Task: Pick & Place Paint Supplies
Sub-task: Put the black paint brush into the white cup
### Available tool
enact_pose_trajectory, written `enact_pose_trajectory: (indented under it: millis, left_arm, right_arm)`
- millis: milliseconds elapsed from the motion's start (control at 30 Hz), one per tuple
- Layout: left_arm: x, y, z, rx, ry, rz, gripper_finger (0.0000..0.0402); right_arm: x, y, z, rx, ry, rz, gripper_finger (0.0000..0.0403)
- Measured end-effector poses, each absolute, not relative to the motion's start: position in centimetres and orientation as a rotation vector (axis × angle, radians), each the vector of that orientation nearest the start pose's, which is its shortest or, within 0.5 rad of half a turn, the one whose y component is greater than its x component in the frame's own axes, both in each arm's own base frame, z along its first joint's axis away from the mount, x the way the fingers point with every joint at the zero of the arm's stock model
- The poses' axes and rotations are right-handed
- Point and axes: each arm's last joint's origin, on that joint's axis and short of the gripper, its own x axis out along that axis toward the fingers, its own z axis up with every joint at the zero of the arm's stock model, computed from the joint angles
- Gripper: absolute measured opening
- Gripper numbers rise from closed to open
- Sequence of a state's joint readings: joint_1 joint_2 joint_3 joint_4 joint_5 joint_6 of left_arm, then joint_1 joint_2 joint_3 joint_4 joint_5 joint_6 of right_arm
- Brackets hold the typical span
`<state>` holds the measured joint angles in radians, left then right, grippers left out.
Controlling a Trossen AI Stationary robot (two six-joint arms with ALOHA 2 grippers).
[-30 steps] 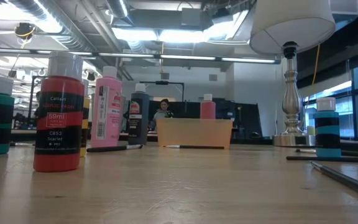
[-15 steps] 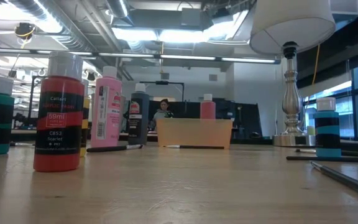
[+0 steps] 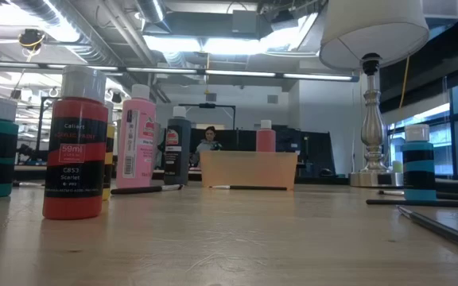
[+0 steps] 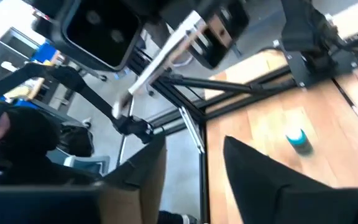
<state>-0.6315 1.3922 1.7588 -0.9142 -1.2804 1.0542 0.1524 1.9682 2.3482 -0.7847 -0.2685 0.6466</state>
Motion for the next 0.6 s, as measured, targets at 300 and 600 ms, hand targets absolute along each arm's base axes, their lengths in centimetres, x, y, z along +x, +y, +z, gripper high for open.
enact_pose_trajectory:
  millis: [300,600]
  left_arm:
    - [19.6,-10.9,48.0,1.214,0.562,0.513,0.0022]
    - [13.3,-6.6,51.1,0.505,0.260,0.432,0.0022]
  right_arm:
    - [40.3,9.0,45.3,0.635,0.614,0.435,0.0220]
    - [39.3,12.3,45.3,0.503,0.626,0.581,0.0210]
